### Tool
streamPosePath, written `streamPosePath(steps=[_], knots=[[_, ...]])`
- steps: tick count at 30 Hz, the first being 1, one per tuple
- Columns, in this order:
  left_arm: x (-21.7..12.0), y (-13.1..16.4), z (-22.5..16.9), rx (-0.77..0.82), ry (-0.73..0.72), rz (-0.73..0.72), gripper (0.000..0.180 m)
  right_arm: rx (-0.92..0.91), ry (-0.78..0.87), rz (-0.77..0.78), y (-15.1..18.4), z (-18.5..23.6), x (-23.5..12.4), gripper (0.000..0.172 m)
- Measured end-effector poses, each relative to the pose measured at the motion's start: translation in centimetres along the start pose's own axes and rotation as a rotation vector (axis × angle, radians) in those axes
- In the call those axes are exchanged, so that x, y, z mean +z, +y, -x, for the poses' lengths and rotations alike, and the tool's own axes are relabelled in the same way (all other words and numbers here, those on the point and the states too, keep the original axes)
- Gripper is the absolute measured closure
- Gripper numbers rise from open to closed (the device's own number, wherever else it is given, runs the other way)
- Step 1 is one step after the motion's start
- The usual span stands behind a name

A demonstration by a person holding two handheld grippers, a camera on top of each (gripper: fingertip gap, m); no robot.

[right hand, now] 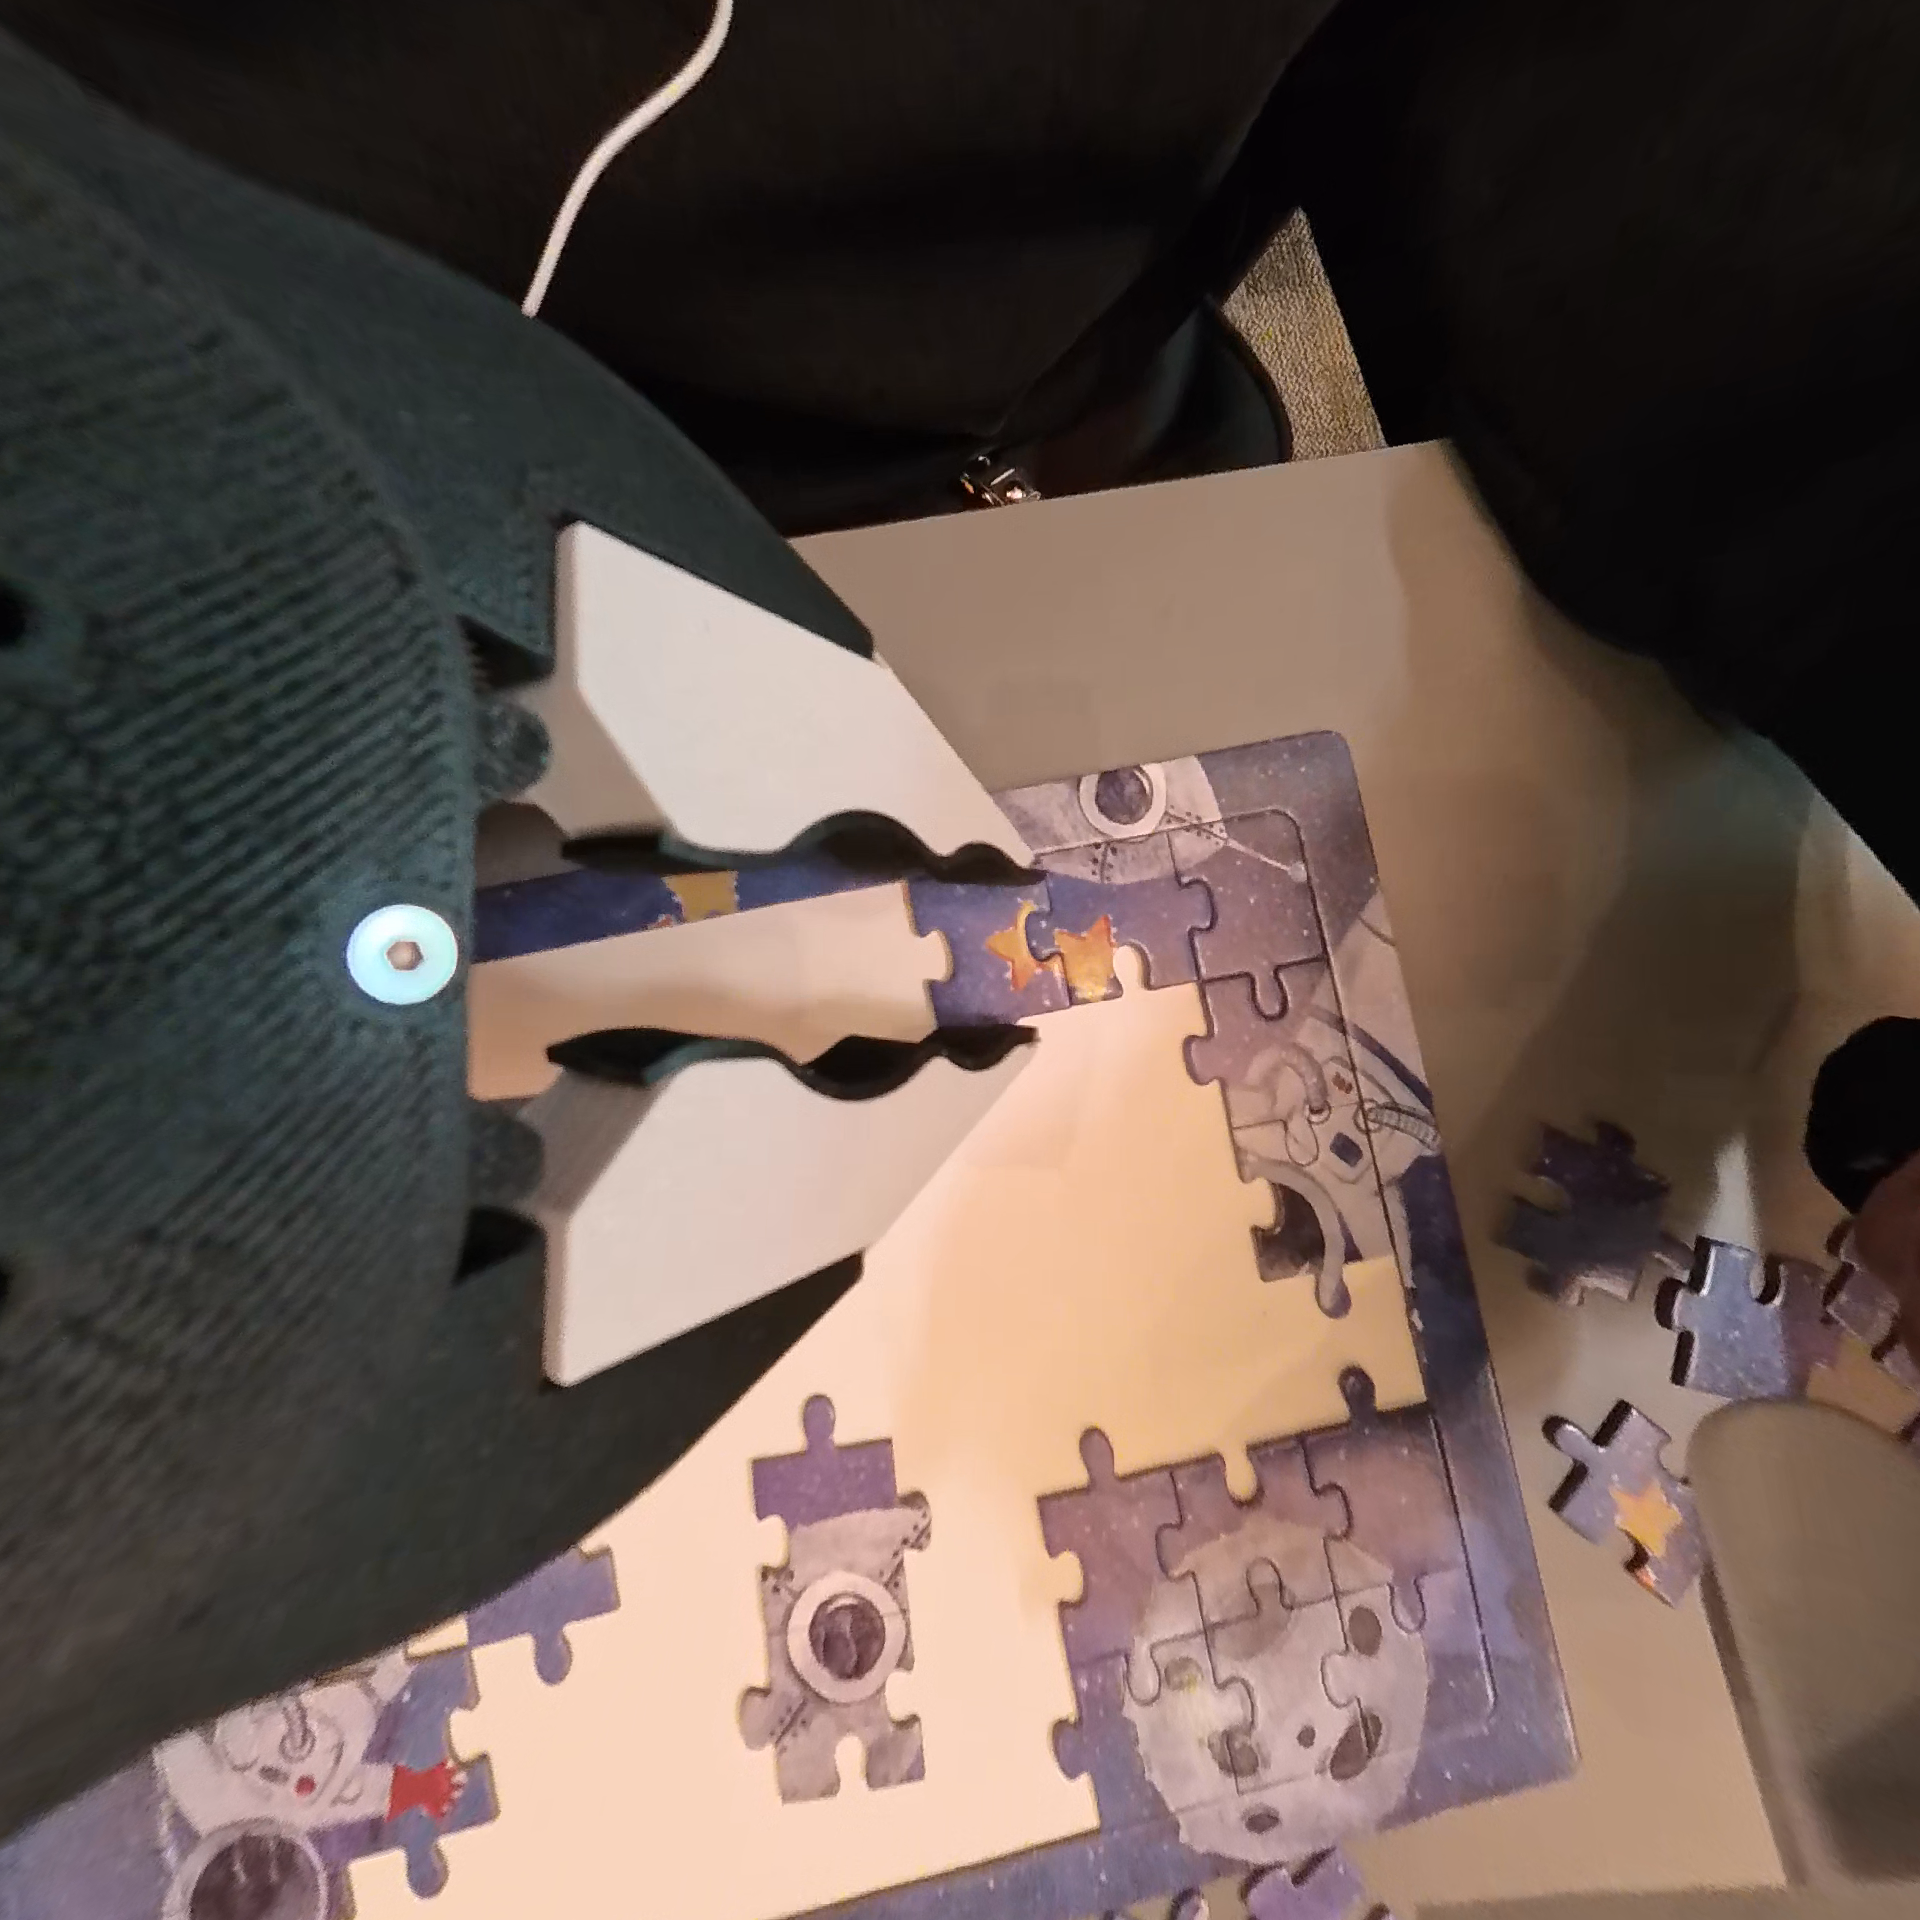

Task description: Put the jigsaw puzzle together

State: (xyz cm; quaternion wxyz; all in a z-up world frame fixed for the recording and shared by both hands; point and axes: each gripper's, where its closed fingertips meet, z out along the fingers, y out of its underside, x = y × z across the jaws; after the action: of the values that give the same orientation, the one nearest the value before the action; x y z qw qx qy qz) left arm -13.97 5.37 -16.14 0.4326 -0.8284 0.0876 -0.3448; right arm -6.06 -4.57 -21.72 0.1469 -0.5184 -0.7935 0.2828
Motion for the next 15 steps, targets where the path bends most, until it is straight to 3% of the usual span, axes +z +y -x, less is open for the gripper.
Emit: streamPosePath(steps=[15], knots=[[-0.01, 0.01, 0.00, 0.002, -0.003, 0.001, 0.161, -0.043, 0.048, -0.015, -0.13, -0.34, -0.18, 0.143]])
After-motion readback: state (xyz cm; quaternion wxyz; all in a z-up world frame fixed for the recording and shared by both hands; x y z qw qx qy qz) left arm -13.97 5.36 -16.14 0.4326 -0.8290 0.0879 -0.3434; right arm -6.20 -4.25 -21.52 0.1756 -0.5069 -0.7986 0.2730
